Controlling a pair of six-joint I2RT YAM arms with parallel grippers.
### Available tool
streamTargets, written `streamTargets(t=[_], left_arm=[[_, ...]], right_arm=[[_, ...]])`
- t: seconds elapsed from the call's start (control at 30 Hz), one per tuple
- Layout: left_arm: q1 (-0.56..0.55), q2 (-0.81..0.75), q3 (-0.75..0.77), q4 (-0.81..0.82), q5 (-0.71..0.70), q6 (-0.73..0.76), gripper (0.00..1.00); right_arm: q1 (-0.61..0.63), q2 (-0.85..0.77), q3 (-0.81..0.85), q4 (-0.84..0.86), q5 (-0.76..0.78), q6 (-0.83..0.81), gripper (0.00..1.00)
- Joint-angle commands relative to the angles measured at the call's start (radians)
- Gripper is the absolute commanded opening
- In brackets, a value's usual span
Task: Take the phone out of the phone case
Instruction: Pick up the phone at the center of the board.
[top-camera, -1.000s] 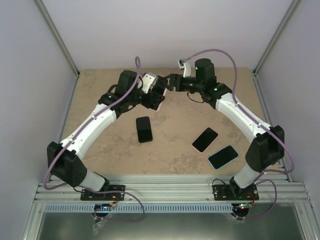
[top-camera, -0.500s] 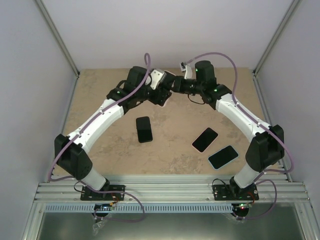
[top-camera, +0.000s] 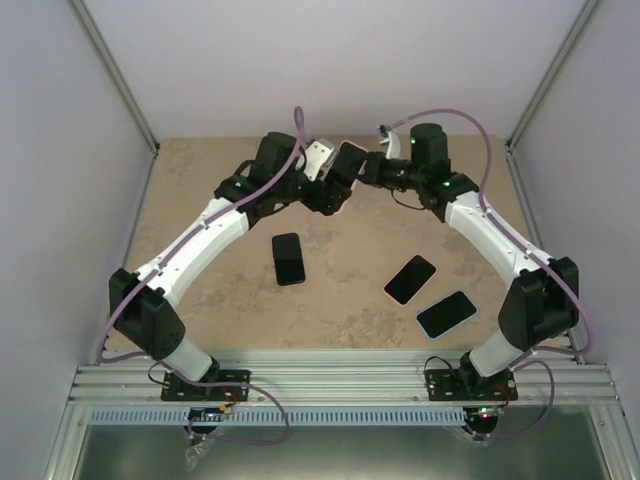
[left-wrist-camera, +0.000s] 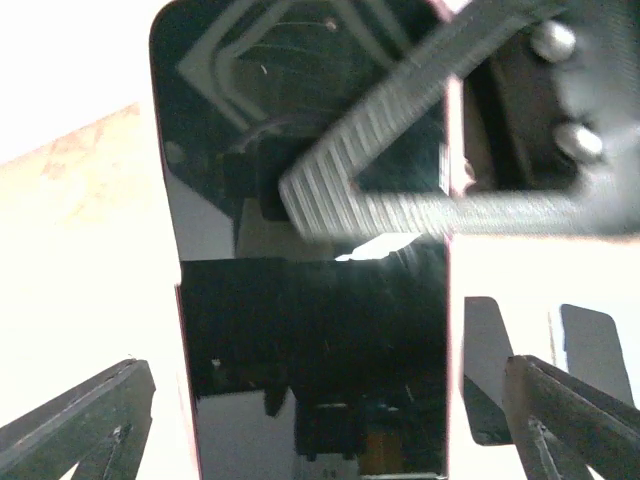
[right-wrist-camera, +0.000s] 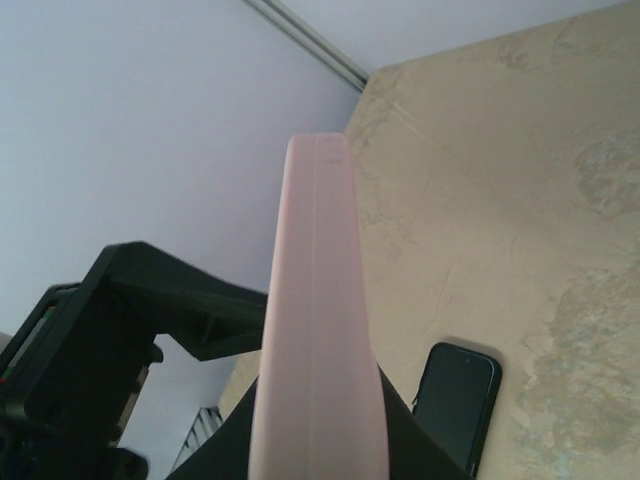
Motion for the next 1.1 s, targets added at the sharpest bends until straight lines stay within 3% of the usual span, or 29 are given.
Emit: streamTargets(t=[0.0, 0.17, 0.5, 0.73, 0.87, 1.07], left_arm=[[0.0, -0.081, 0.017, -0.015, 0.151, 0.048, 0.99], [0.0, -0.15, -0.02, -0.058, 0.244, 0.088, 0.99], [0.005, -0.367, -0.211, -0.108, 0.268, 0.144, 0.99], [0.006, -0.524, -0.289, -0.19, 0.296, 0.209, 0.99], [0.005, -0.528, -0.245, -0.232, 0.321, 0.265, 0.99], [0.006, -0.448, -0.212, -0.214, 0.423, 0.206, 0.99]], right_arm=[[-0.075, -0.067, -0.026, 0.181, -0.167, 0.032, 0.0], [-0.126, -0.098, -0.028, 0.253, -0.277, 0.021, 0.0], [-0.166, -0.19, -0.127, 0.472, -0.541, 0.006, 0.01], [-0.164, -0.232, -0.14, 0.527, -0.667, 0.0, 0.01], [-0.156, -0.25, -0.171, 0.614, -0.701, 0.049, 0.0], [-0.144, -0.271, -0.204, 0.664, -0.736, 0.067, 0.01]])
